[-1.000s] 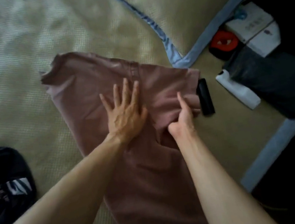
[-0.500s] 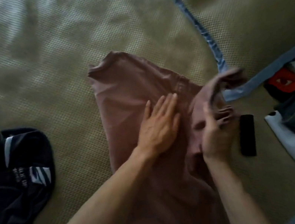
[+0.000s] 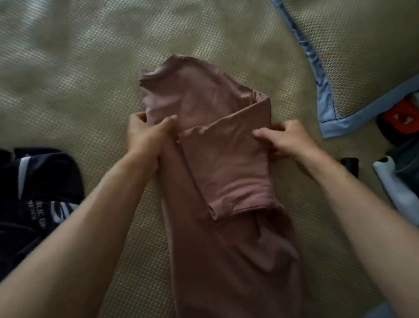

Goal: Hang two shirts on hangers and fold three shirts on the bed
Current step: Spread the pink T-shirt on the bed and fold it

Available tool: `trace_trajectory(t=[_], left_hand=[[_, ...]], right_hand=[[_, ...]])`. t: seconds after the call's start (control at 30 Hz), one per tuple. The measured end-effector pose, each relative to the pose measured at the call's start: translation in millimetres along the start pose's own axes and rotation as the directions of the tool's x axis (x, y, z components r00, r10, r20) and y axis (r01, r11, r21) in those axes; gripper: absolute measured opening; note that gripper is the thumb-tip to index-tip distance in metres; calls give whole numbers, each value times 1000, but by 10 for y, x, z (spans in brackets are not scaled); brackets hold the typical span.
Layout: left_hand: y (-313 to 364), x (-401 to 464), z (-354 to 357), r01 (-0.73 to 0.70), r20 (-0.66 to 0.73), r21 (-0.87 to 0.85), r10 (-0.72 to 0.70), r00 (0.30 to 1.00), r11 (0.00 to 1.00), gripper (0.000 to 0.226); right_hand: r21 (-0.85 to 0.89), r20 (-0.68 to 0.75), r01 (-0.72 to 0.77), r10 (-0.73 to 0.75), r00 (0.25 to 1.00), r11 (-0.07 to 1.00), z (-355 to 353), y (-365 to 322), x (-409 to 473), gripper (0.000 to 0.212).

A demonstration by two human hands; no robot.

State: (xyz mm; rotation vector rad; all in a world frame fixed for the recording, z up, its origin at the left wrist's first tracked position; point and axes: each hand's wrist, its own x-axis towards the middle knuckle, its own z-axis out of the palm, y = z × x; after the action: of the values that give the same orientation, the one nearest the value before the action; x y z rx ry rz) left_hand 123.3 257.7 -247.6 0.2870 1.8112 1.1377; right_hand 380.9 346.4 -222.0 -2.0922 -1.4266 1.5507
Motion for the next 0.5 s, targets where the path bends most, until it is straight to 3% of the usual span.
trace_trajectory(t=[0.07, 0.13, 0.23, 0.33, 0.43, 0.5], left_hand=[[189, 111, 37, 168, 199, -160, -135, 971, 973, 29], [398, 176, 8, 162, 265, -141, -120, 957, 977, 21], [792, 228, -98, -22, 192, -200, 61, 980, 980, 16], [1311, 114, -218, -193, 201, -275, 253, 946, 942, 20], [1529, -190, -416, -377, 303, -170, 412, 859, 911, 42], [1370, -451, -625, -444, 385, 1, 410, 827, 896, 45]], right_hand=[[142, 206, -93, 63, 977, 985, 96, -92, 61, 31], [176, 273, -82, 32, 962, 981, 144, -211, 41, 42], [269, 184, 29, -81, 980, 963, 124, -574, 123, 44], [389, 178, 166, -251, 951, 906, -16, -1152, 76, 35], [420, 158, 345, -442, 883, 839, -244, -1509, -213, 38], [361, 152, 468, -546, 824, 807, -414, -1472, -500, 36]])
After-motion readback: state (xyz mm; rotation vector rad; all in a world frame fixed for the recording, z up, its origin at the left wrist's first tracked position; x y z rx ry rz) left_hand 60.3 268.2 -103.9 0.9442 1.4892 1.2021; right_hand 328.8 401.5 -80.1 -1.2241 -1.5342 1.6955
